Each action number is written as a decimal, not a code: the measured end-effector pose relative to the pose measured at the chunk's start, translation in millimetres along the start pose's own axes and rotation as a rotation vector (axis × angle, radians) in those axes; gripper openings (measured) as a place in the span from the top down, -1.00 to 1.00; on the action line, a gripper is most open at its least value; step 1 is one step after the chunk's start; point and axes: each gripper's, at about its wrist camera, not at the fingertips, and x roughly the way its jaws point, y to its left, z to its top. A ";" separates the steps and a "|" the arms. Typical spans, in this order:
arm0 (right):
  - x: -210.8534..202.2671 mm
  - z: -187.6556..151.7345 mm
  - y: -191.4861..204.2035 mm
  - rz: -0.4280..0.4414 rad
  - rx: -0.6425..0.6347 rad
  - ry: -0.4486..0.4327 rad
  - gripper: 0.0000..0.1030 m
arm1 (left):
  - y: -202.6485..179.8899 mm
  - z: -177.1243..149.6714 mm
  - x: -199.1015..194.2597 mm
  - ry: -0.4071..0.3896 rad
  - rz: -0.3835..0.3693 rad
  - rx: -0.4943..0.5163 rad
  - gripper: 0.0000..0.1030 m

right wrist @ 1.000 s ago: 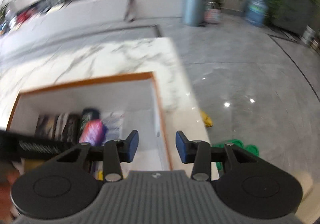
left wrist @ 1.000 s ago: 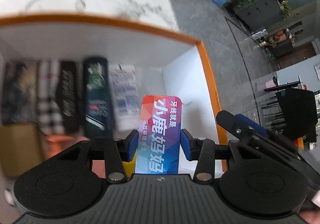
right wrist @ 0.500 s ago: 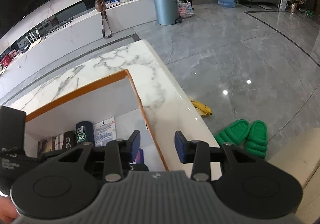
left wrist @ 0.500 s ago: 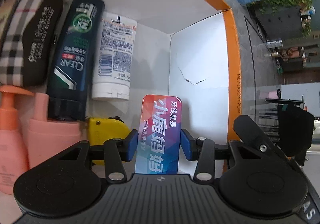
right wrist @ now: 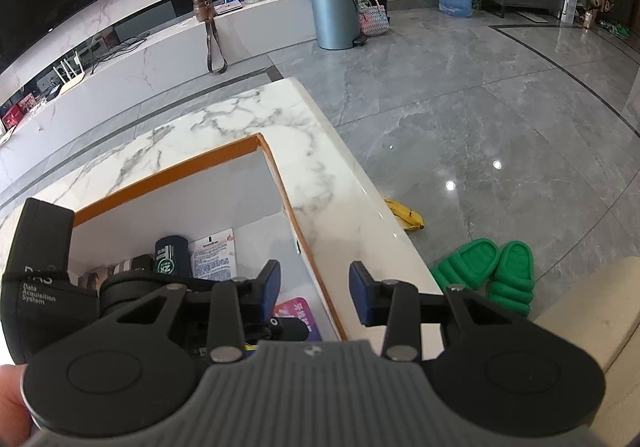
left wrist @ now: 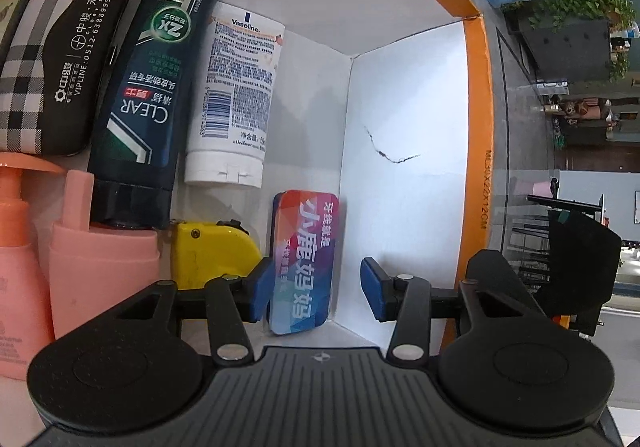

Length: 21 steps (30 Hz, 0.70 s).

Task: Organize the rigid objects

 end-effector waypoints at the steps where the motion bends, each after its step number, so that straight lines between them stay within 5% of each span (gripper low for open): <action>1: 0.4 0.4 0.3 -0.001 -0.001 0.000 0.22 | 0.0 -0.4 -0.9 0.003 0.005 0.004 -0.04; 10: -8.2 -1.2 5.9 0.010 -0.019 -0.009 0.22 | 1.7 -14.5 -53.3 -0.100 0.058 0.081 -0.03; 21: -42.9 -11.1 24.3 0.094 -0.054 -0.054 0.09 | -7.6 -66.3 -159.4 -0.461 0.199 0.389 -0.04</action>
